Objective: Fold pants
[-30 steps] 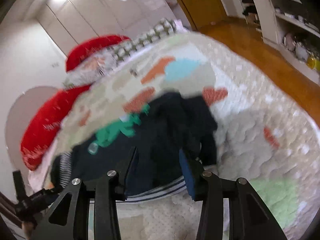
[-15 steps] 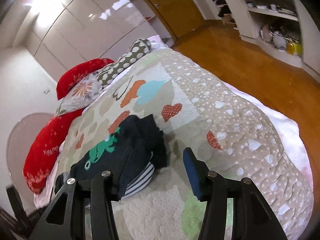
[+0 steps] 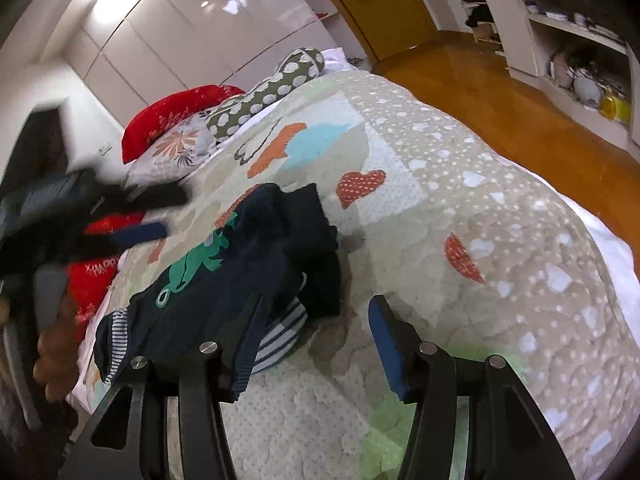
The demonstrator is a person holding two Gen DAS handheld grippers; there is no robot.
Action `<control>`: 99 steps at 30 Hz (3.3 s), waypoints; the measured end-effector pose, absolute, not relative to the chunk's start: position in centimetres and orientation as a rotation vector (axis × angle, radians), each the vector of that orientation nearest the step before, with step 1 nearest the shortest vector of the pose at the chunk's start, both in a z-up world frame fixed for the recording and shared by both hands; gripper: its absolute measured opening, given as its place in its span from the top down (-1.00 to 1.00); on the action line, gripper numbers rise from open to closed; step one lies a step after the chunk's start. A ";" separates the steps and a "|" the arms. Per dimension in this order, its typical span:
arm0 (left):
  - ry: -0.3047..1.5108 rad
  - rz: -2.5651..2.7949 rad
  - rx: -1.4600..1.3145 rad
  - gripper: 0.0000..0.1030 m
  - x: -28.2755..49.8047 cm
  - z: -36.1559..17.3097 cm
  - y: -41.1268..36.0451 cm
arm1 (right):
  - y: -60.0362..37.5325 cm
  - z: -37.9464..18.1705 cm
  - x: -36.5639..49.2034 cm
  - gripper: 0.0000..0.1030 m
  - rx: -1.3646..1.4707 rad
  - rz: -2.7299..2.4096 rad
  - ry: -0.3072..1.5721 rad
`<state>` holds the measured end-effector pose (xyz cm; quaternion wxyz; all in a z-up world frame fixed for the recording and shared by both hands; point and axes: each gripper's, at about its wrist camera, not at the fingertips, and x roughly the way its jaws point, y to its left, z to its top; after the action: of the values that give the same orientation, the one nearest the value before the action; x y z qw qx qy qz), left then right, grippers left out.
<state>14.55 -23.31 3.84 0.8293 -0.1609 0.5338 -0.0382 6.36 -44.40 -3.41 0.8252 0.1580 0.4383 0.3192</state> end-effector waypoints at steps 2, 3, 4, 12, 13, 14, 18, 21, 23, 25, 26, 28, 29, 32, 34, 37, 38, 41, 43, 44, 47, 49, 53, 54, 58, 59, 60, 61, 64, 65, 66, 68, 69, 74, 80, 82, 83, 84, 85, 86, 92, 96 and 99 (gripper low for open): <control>1.183 -0.115 -0.336 -0.50 16.8 2.0 -23.6 | -43.9 -3.5 6.7 -0.12 0.328 0.693 0.930; 1.196 -0.124 -0.327 -0.50 17.6 1.3 -23.7 | -43.6 -3.5 6.9 -0.12 0.326 0.698 0.932; 1.212 -0.145 -0.317 -0.50 18.4 0.5 -23.9 | -43.3 -3.6 7.0 -0.12 0.323 0.705 0.933; 1.286 -0.200 -0.219 0.46 18.8 -1.5 -25.4 | -40.8 -4.3 7.9 0.58 0.293 0.733 0.913; 1.264 -0.197 -0.235 0.47 18.5 -1.1 -25.0 | -40.7 -4.2 8.1 0.61 0.308 0.741 0.917; 1.239 -0.192 -0.258 0.48 18.0 -0.5 -24.5 | -40.7 -3.7 8.1 0.62 0.324 0.750 0.911; 1.136 -0.161 -0.389 0.48 15.1 1.8 -21.4 | -39.2 -1.2 7.1 0.63 0.259 0.795 0.852; 1.067 -0.113 -0.439 0.47 12.3 3.2 -19.4 | -37.5 0.2 6.0 0.63 0.221 0.847 0.833; 1.019 -0.050 -0.487 0.38 9.5 3.8 -17.1 | -35.7 1.1 5.1 0.63 0.182 0.894 0.825; 0.990 0.014 -0.562 0.18 6.9 3.7 -14.6 | -33.3 1.8 3.9 0.59 0.121 0.951 0.817; 0.980 0.038 -0.601 0.14 5.7 3.5 -13.4 | -32.1 1.9 3.3 0.57 0.083 0.976 0.814; 0.951 0.113 -0.672 0.14 2.7 3.2 -10.7 | -29.7 1.8 2.1 0.47 0.012 1.026 0.809; 0.931 0.142 -0.699 0.14 1.3 3.2 -10.0 | -28.5 1.5 1.6 0.36 -0.024 1.066 0.824; 0.868 0.219 -0.762 0.09 -4.4 3.7 -7.9 | -26.1 0.6 -0.3 0.31 -0.121 1.147 0.876; 0.840 0.273 -0.745 0.00 -7.3 4.2 -7.5 | -25.9 1.2 -1.5 0.30 -0.149 1.191 0.862; 0.784 0.363 -0.720 -0.07 -11.4 5.0 -7.0 | -27.4 3.0 -1.8 0.23 -0.176 1.168 0.800; 0.766 0.376 -0.726 -0.08 -12.4 5.1 -6.8 | -28.0 3.5 -1.4 0.23 -0.173 1.133 0.791; 0.721 0.414 -0.769 -0.10 -14.9 4.8 -5.9 | -28.8 4.4 1.2 0.63 -0.158 0.967 0.808; 0.722 0.448 -0.773 -0.10 -15.7 4.3 -5.3 | -28.9 4.3 2.0 0.84 -0.146 0.905 0.832; 0.725 0.467 -0.772 -0.10 -16.0 4.1 -5.1 | -28.6 4.0 2.7 0.84 -0.124 0.892 0.858; 0.721 0.521 -0.779 -0.10 -17.3 3.6 -4.5 | -26.4 3.2 2.3 0.84 -0.143 0.927 0.904; 0.723 0.541 -0.800 -0.10 -17.8 3.1 -3.9 | -24.7 2.4 1.5 0.84 -0.185 0.937 0.909; 0.709 0.562 -0.849 -0.10 -19.0 2.5 -2.7 | -21.5 -0.3 1.9 0.83 -0.183 0.989 1.029; 0.706 0.564 -0.852 -0.10 -19.2 2.6 -2.5 | -21.0 -1.0 1.9 0.82 -0.166 1.013 1.073; 0.688 0.579 -0.842 -0.14 -20.0 3.0 -2.1 | -21.7 0.4 1.9 0.80 -0.062 1.126 1.114; 0.685 0.581 -0.842 -0.15 -20.0 3.1 -2.1 | -22.4 1.5 1.9 0.80 -0.027 1.152 1.098; 0.680 0.578 -0.846 -0.15 -20.0 3.1 -2.0 | -22.6 2.2 1.9 0.78 -0.011 1.161 1.084; 0.678 0.574 -0.849 -0.15 -20.0 3.1 -2.0 | -23.2 3.2 2.1 0.76 0.004 1.168 1.064; 0.683 0.569 -0.850 -0.16 -19.9 2.9 -2.2 | -23.6 4.3 2.8 0.76 -0.051 1.079 1.021; 0.687 0.575 -0.850 -0.16 -20.0 2.8 -2.2 | -23.1 3.5 2.9 0.76 -0.099 1.039 1.035; 0.690 0.580 -0.853 -0.16 -20.1 2.7 -2.0 | -22.6 2.6 3.0 0.76 -0.115 1.017 1.059; 0.691 0.606 -0.872 -0.16 -20.8 2.5 -1.5 | -21.4 0.1 3.0 0.76 -0.134 0.994 1.125; 0.687 0.618 -0.880 -0.16 -21.1 2.4 -1.2 | -20.8 -1.3 3.0 0.76 -0.141 0.986 1.156; 0.646 0.691 -0.902 -0.16 -24.2 1.8 1.0 | -20.5 1.0 1.7 0.76 -0.199 0.974 1.091; 0.621 0.700 -0.951 0.19 -25.9 0.8 2.0 | -16.3 5.6 -2.4 -0.11 -0.274 1.145 1.041; 0.621 0.693 -0.948 0.19 -26.1 0.7 1.9 | -13.6 5.2 -3.2 -0.13 -0.273 1.172 1.092; 0.622 0.692 -0.946 0.19 -26.2 0.7 1.9 | -11.3 4.7 -3.7 -0.15 -0.291 1.174 1.137; 0.624 0.690 -0.944 0.18 -26.3 0.6 1.9 | -9.8 4.1 -4.1 -0.18 -0.307 1.175 1.163; 0.624 0.687 -0.944 0.18 -26.5 0.4 1.8 | -8.0 3.6 -4.6 -0.19 -0.337 1.174 1.189; 0.624 0.685 -0.948 0.16 -26.7 0.2 1.8 | -6.2 3.0 -5.0 -0.20 -0.368 1.164 1.204; 0.618 0.657 -0.963 0.15 -27.5 -0.9 1.5 | 1.3 -0.9 -7.5 -0.37 -0.632 1.024 1.291; 0.603 0.627 -0.969 -0.04 -27.5 -0.9 1.3 | 3.5 -3.0 -8.9 -0.49 -0.766 0.925 1.272; 0.601 0.615 -0.960 -0.04 -27.2 -0.6 0.9 | 3.5 -3.0 -9.8 -0.18 -0.816 0.914 1.207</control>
<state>-27.22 0.94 -0.64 0.7995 -0.4475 0.2800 0.2865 -9.76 3.54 -2.97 0.6525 -0.3597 0.5316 0.4028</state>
